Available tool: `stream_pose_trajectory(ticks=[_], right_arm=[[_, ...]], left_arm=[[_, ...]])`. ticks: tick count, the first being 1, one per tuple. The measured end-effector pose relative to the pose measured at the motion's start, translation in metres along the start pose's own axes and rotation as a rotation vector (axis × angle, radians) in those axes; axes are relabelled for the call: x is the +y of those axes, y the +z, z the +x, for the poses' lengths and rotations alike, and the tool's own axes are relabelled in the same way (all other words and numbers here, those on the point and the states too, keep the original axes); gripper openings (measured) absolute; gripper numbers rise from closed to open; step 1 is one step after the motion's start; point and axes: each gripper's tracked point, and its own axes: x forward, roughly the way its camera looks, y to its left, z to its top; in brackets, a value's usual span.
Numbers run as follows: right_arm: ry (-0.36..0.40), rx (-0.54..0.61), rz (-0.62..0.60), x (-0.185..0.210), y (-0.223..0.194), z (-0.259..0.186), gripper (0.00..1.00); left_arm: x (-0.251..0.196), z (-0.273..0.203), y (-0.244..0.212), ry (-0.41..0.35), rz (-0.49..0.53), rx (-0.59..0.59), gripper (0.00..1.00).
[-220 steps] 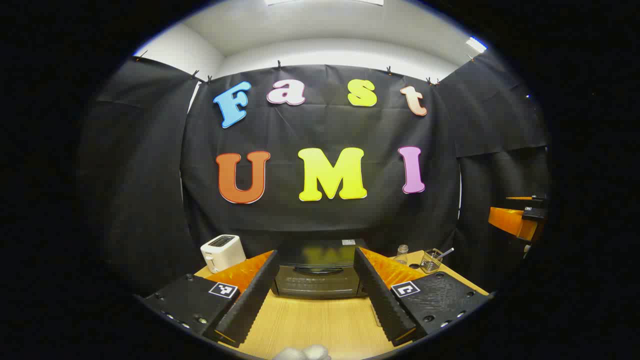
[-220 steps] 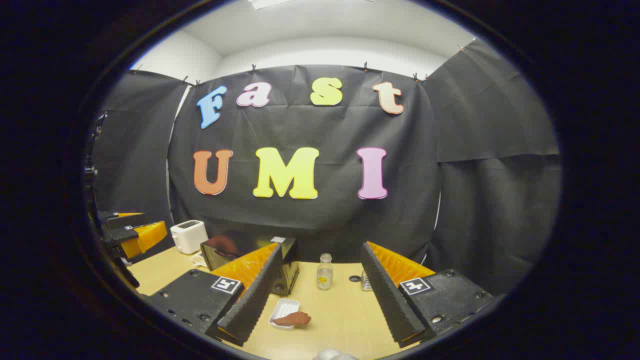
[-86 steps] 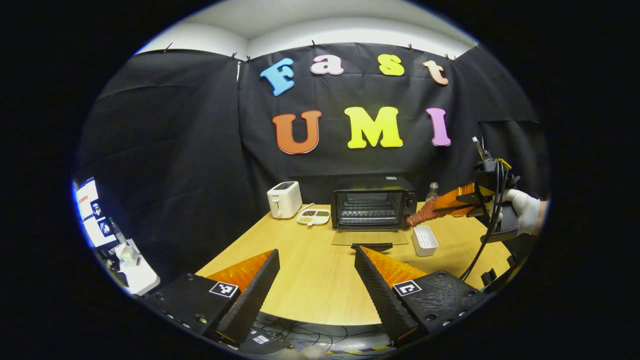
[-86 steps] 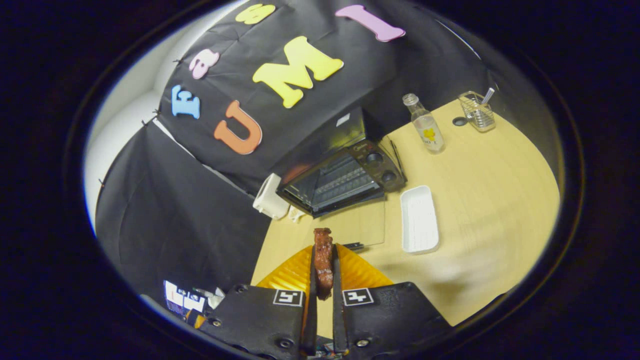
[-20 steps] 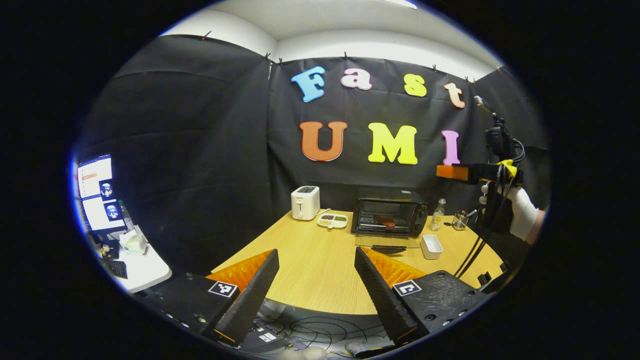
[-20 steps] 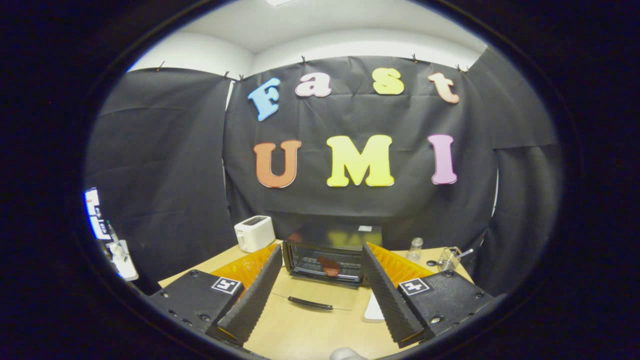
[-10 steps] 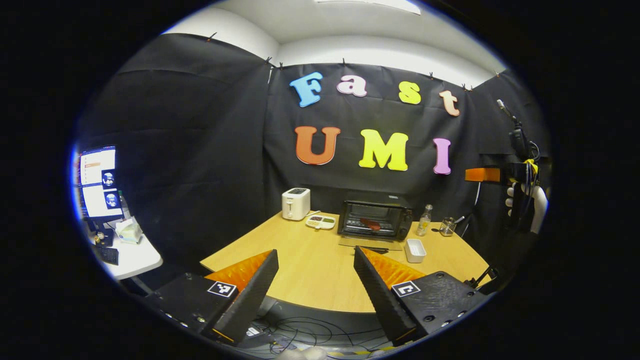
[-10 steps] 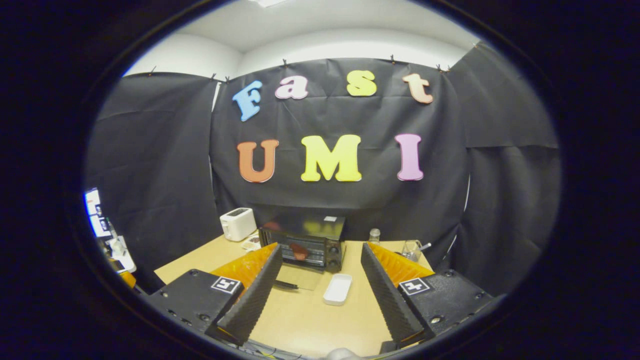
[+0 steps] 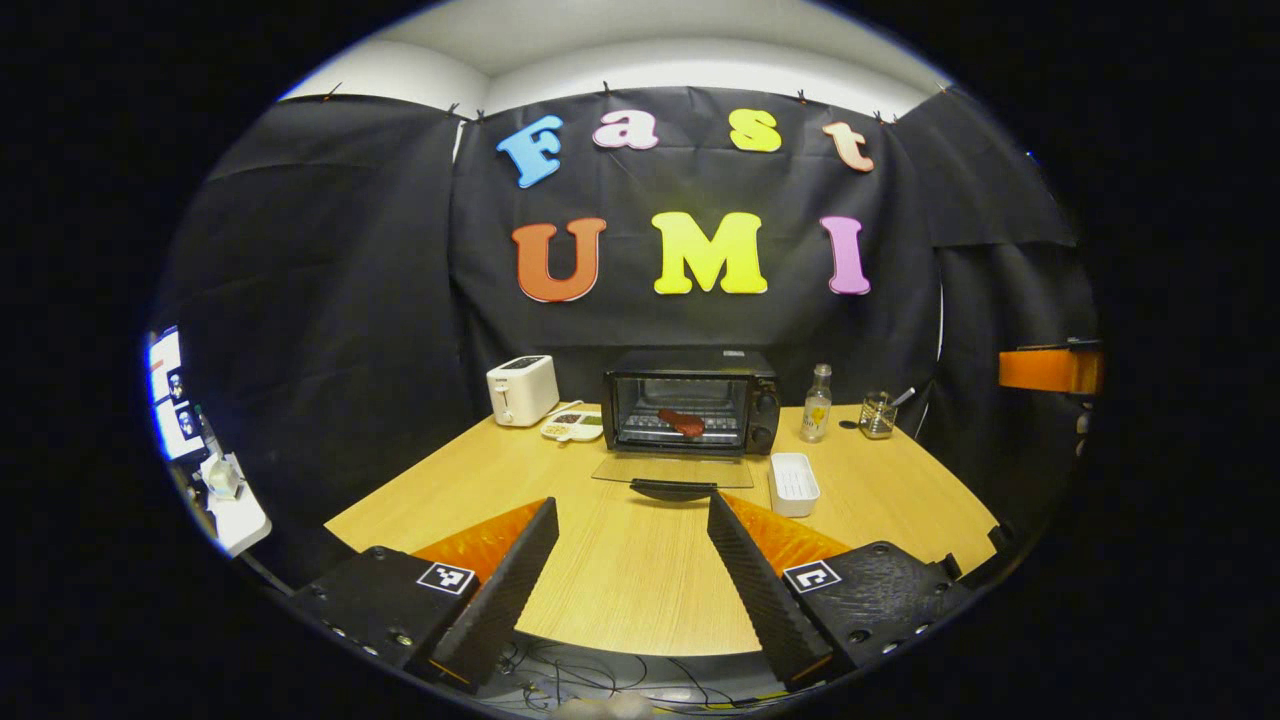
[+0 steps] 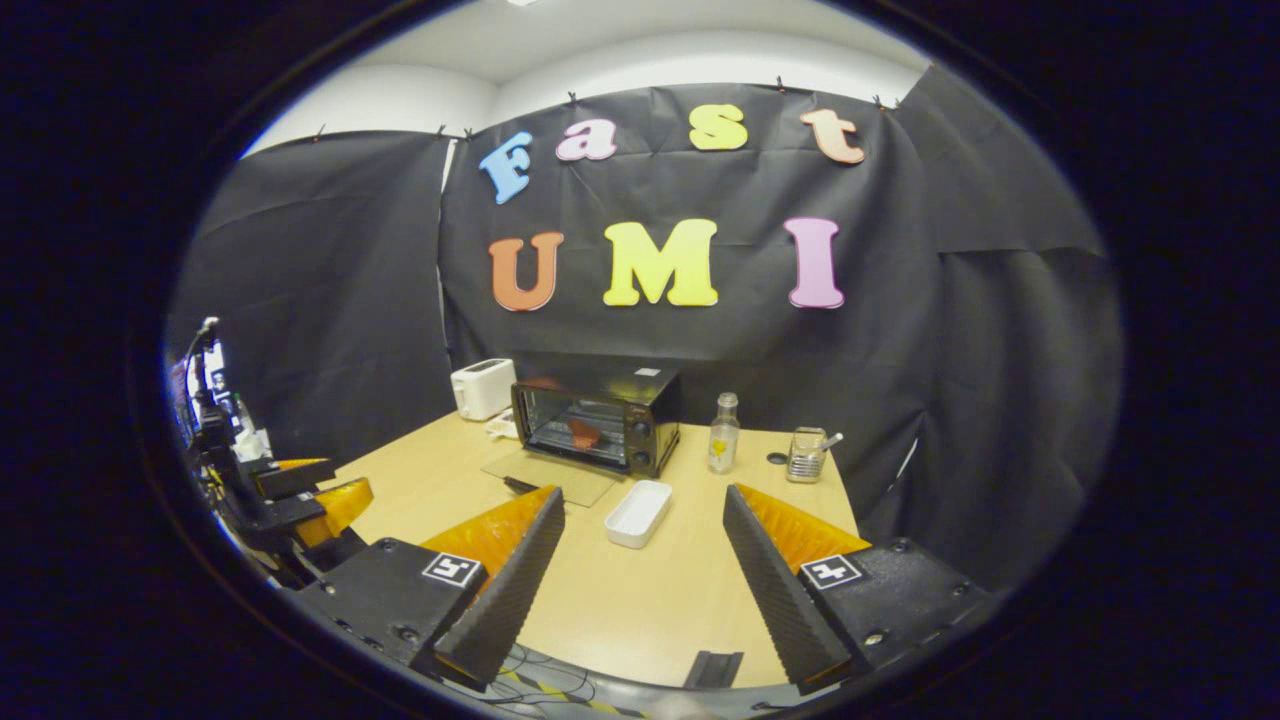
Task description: Open the electric oven with the left hand, put the food in, and close the electric oven.
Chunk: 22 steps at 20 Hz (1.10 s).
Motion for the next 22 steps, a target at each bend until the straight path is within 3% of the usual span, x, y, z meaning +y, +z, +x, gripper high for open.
stream_pose_trajectory(ticks=[6,13,22], right_arm=[[-0.083,0.009,0.047,-0.038,0.006,0.015,1.00],[-0.266,0.067,0.056,-0.055,0.028,0.051,1.00],[-0.365,0.102,0.067,-0.037,0.035,0.076,1.00]], left_arm=[[-0.028,0.093,-0.032,-0.067,0.058,0.081,0.97],[-0.040,0.208,-0.091,-0.171,0.038,0.192,0.97],[-0.046,0.284,-0.149,-0.222,0.052,0.320,0.98]])
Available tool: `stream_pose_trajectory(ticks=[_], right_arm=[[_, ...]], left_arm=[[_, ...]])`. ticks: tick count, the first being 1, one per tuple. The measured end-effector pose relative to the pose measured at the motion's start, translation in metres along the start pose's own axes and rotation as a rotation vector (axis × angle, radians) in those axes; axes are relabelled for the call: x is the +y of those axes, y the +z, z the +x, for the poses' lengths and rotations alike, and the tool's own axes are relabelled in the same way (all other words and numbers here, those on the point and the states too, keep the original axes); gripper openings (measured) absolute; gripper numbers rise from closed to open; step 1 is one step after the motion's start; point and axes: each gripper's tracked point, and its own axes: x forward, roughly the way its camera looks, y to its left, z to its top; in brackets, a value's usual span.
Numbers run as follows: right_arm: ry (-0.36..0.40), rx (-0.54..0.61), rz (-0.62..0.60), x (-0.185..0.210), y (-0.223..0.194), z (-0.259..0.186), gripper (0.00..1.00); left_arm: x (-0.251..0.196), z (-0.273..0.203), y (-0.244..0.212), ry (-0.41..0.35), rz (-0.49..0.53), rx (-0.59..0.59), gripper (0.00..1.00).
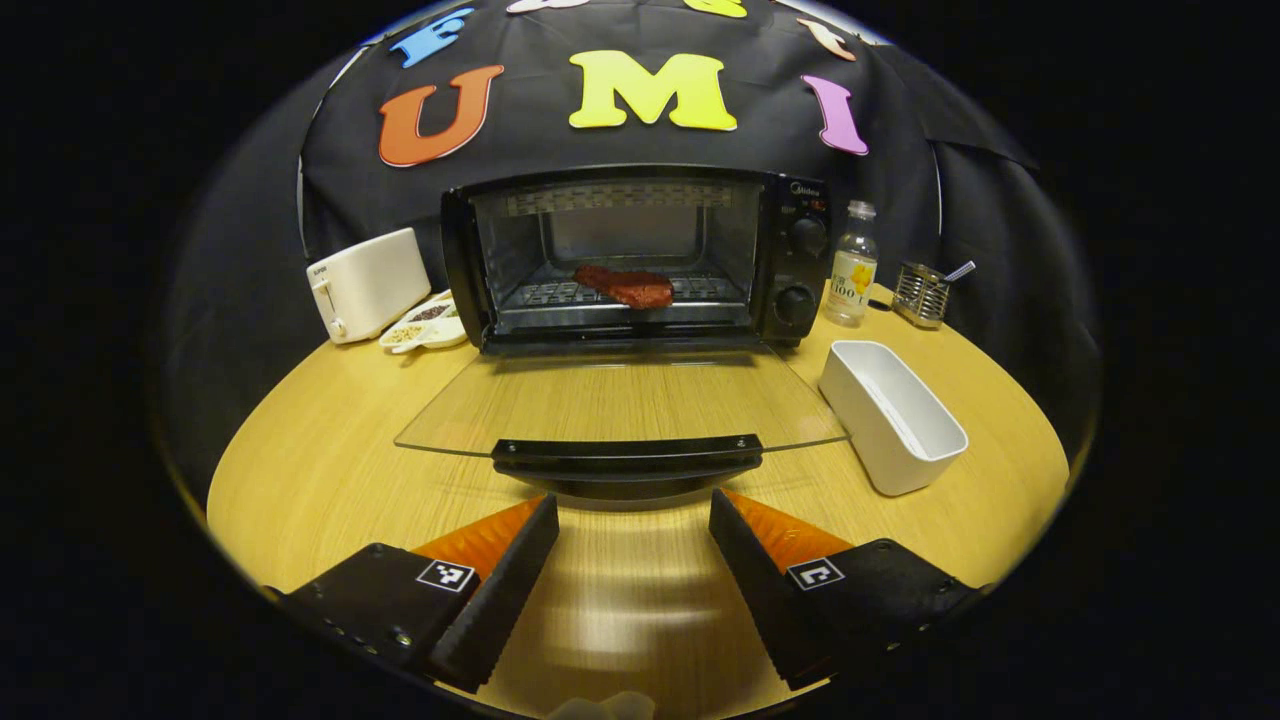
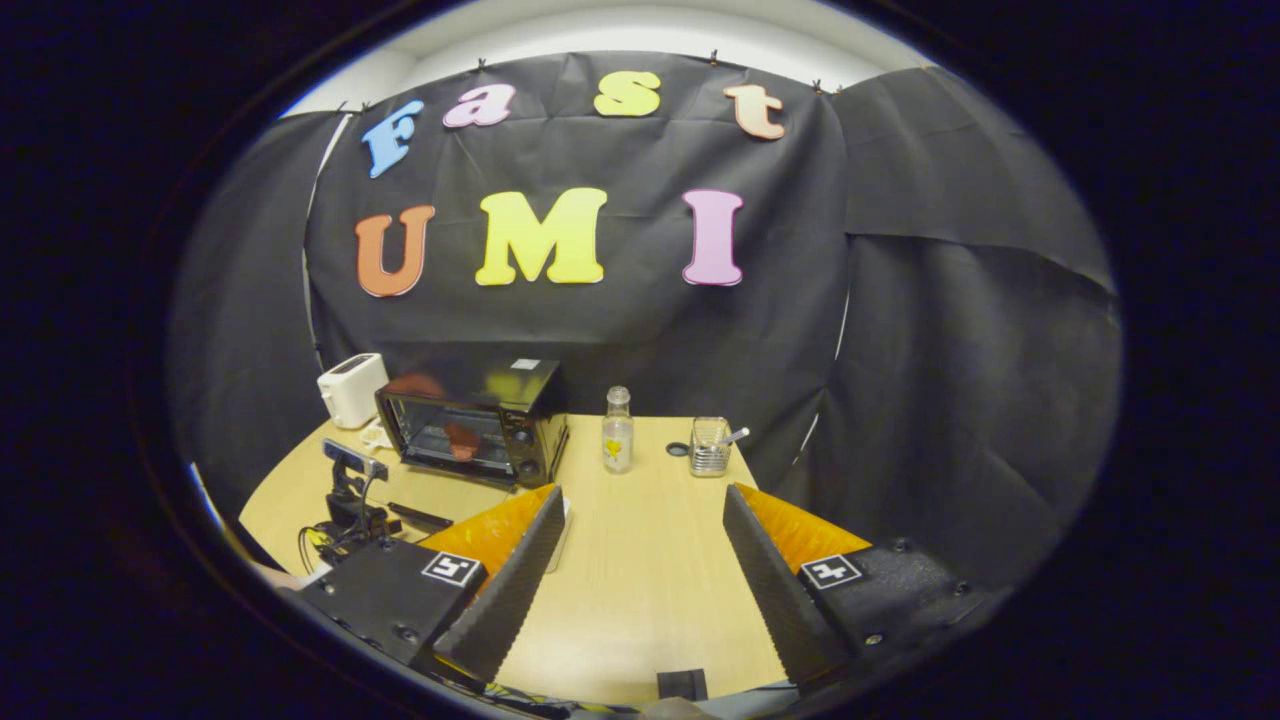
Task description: Open the electric oven with the left hand, put the food in, and close the electric oven.
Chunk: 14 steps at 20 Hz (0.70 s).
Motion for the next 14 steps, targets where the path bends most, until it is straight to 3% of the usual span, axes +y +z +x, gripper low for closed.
stream_pose_trajectory(ticks=[7,14], right_arm=[[-0.025,0.003,-0.006,0.005,0.005,0.009,1.00],[-0.010,0.001,0.018,0.012,0.004,0.016,1.00]], left_arm=[[0.002,0.015,0.001,0.004,0.000,0.014,0.98],[0.004,0.002,0.050,-0.010,-0.001,-0.053,0.99]])
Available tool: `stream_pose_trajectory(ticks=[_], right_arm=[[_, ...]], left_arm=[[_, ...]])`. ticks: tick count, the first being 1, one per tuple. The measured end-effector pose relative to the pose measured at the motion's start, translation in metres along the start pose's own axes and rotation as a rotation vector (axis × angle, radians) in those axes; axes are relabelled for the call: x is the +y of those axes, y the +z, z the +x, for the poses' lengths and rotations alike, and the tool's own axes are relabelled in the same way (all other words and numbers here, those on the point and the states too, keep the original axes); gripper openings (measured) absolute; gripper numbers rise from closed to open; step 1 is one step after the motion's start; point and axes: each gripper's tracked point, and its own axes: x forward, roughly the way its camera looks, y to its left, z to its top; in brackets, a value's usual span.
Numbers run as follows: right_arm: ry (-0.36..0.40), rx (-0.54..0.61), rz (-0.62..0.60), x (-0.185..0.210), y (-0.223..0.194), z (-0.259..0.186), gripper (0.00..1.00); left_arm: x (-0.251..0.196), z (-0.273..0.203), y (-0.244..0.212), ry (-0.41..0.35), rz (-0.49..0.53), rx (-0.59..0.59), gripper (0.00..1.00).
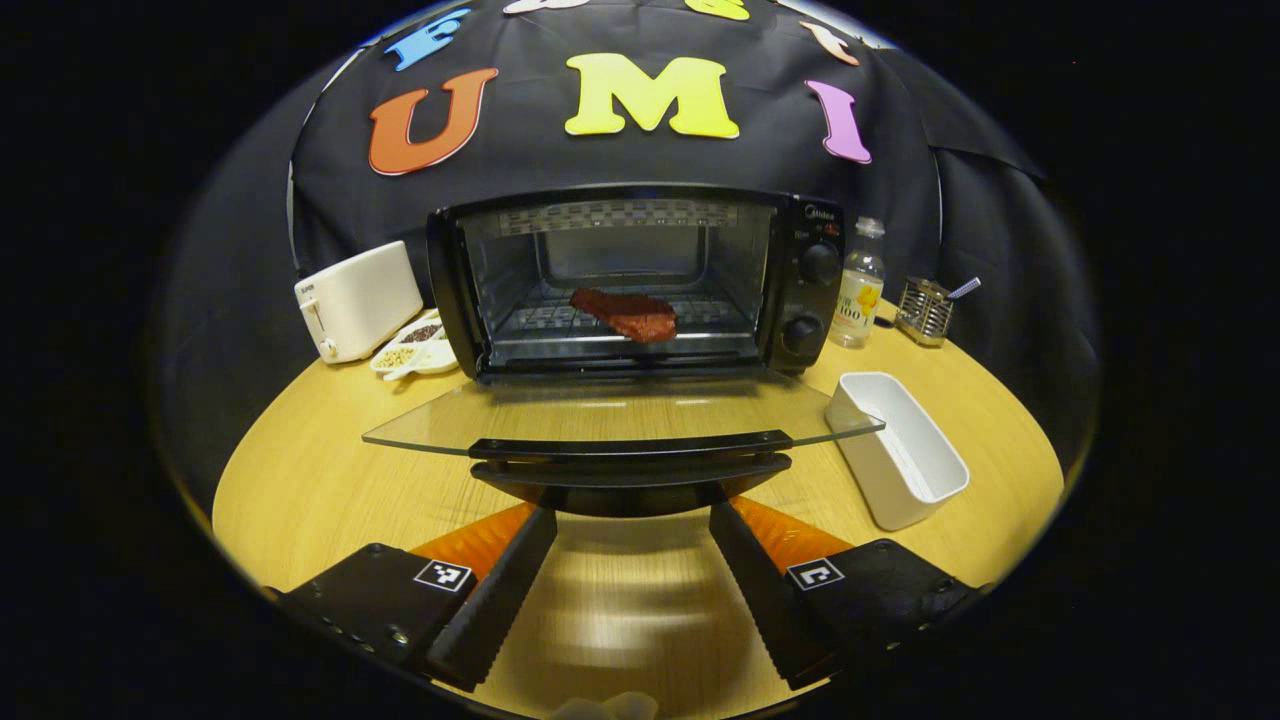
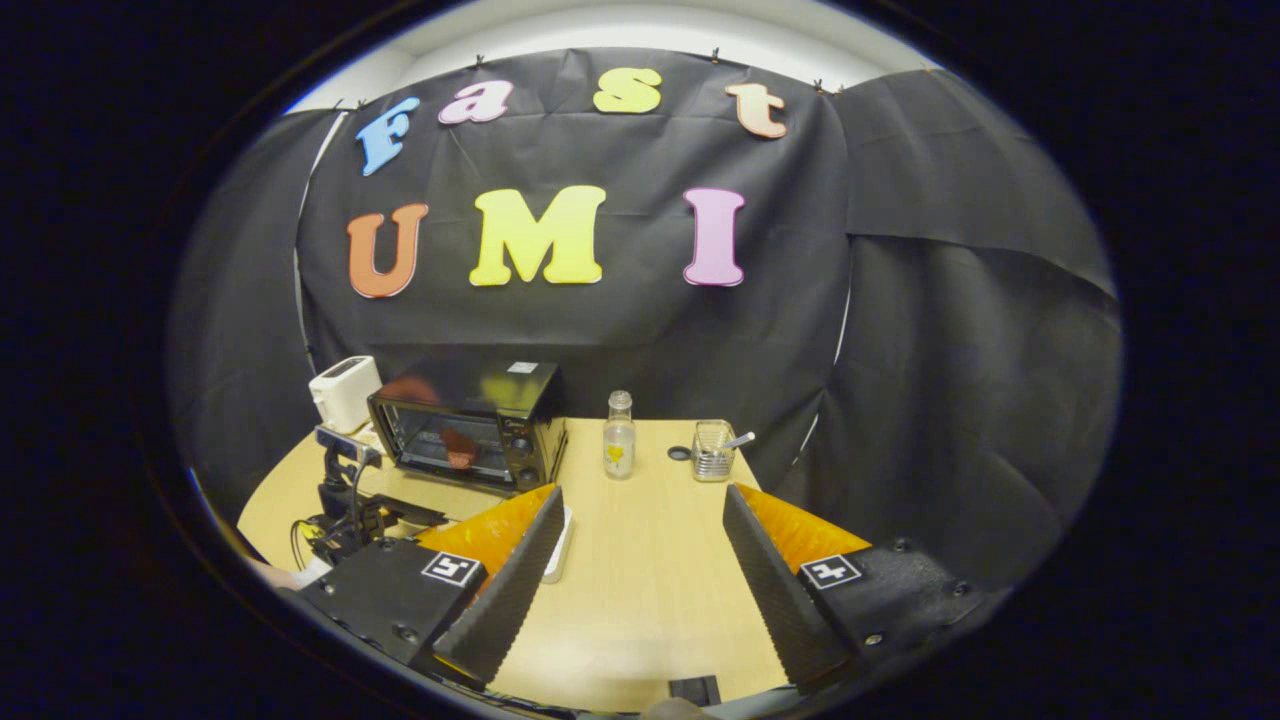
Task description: Open the electric oven with the left hand, put the food in, and close the electric oven.
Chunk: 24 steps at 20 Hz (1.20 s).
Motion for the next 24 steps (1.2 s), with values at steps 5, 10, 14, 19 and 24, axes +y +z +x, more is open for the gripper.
stream_pose_trajectory(ticks=[5,10,14,19,24], right_arm=[[0.013,-0.001,0.034,0.001,-0.004,0.007,1.00],[-0.011,-0.020,0.077,-0.013,-0.003,0.003,1.00],[-0.033,-0.014,0.092,-0.021,-0.005,0.004,1.00],[-0.031,-0.014,0.077,-0.023,-0.004,-0.006,1.00],[0.003,-0.010,0.057,-0.018,-0.009,-0.015,1.00]], left_arm=[[0.001,-0.006,0.059,-0.025,0.025,-0.078,0.98],[0.008,0.006,0.113,-0.024,0.051,-0.144,0.97],[0.005,0.010,0.130,-0.026,0.057,-0.179,0.97],[-0.004,0.000,0.115,-0.038,0.040,-0.164,0.97],[-0.020,-0.023,0.104,-0.047,0.030,-0.160,0.97]])
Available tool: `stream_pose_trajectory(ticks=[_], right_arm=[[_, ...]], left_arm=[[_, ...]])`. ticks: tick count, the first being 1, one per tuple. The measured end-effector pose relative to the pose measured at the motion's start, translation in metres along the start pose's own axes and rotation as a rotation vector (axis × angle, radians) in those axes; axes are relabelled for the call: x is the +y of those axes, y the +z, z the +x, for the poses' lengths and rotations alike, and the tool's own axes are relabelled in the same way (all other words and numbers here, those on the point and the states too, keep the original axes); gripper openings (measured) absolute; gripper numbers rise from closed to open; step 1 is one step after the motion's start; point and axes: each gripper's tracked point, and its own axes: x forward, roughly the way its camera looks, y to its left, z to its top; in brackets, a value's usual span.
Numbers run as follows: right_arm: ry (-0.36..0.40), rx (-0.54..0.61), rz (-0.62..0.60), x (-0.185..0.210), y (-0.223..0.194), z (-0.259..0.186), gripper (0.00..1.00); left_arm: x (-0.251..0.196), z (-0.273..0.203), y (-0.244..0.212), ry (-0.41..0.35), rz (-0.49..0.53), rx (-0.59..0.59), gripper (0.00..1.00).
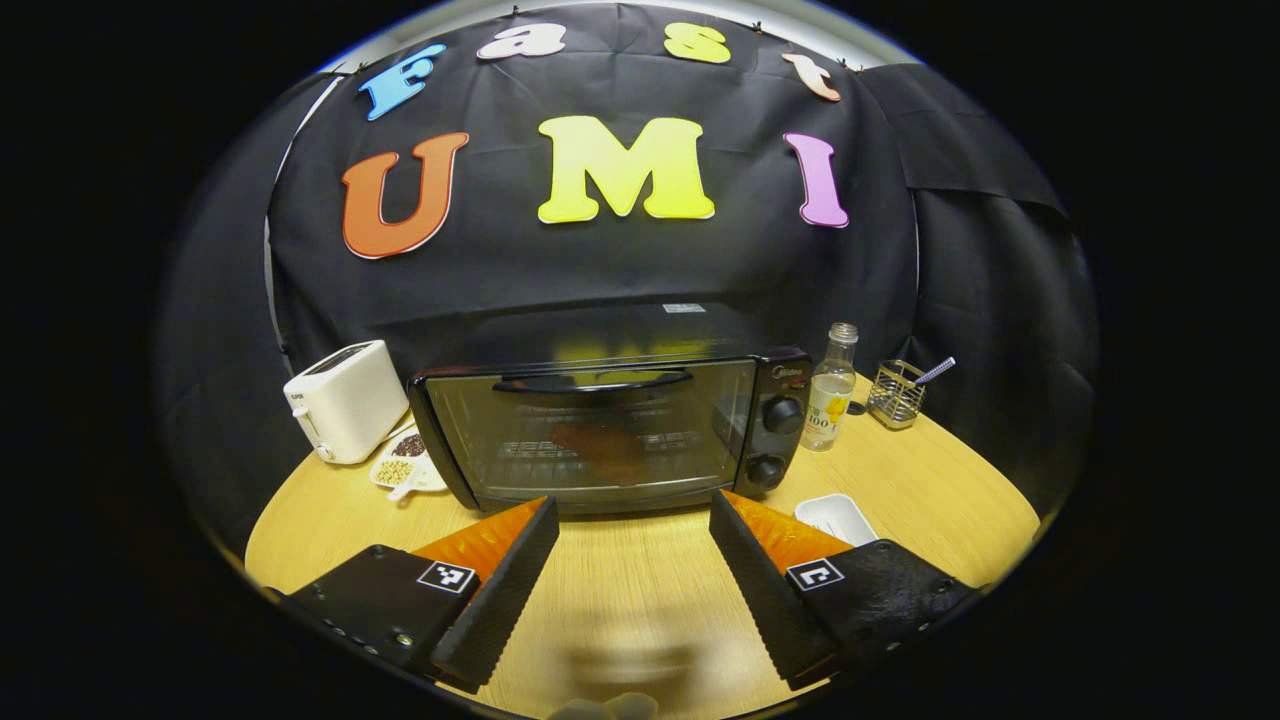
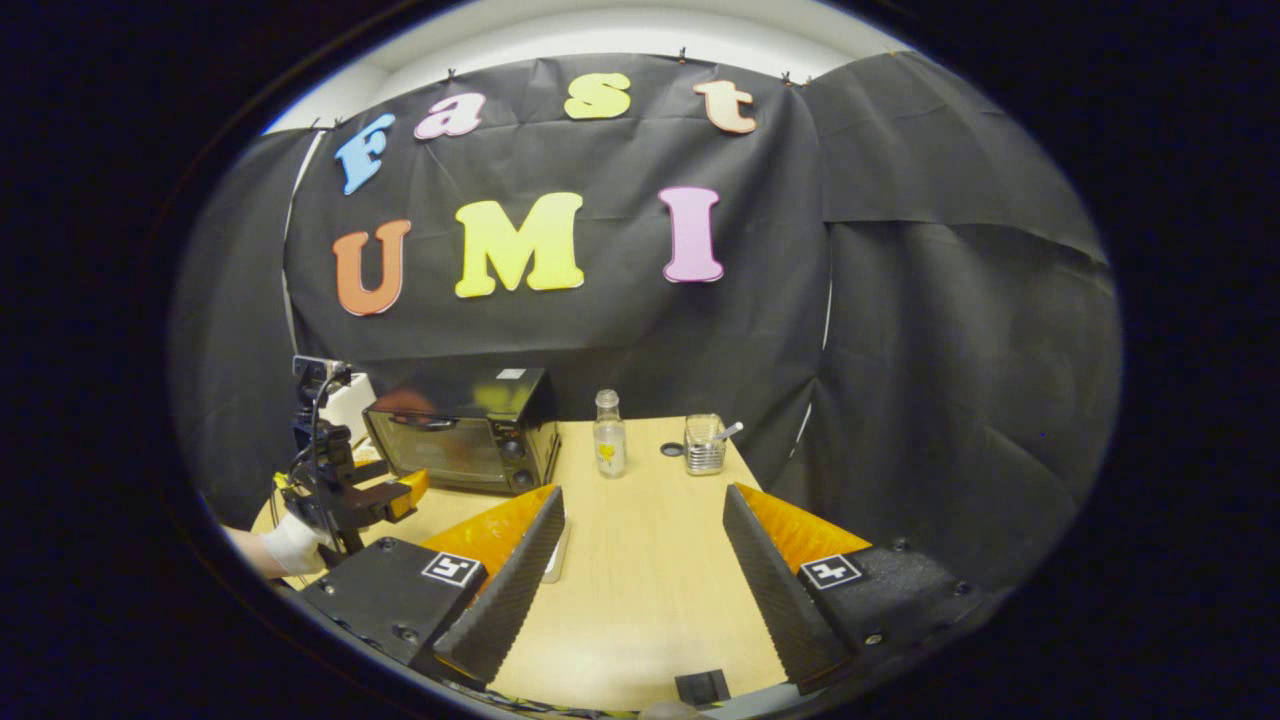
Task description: Open the electric oven with the left hand, put the food in, and close the electric oven.
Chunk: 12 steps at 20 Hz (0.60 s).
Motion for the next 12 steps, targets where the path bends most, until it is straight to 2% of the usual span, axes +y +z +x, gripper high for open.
stream_pose_trajectory(ticks=[5,8,12], right_arm=[[0.070,-0.020,-0.023,-0.007,-0.002,-0.016,1.00],[0.118,-0.046,-0.024,-0.019,0.002,-0.030,1.00],[0.165,-0.073,-0.030,-0.038,0.006,-0.045,1.00]], left_arm=[[-0.012,-0.060,0.033,0.024,-0.003,-0.084,0.97],[-0.014,-0.119,0.059,0.064,-0.024,-0.150,0.97],[-0.016,-0.215,0.077,0.158,-0.050,-0.220,0.97]])
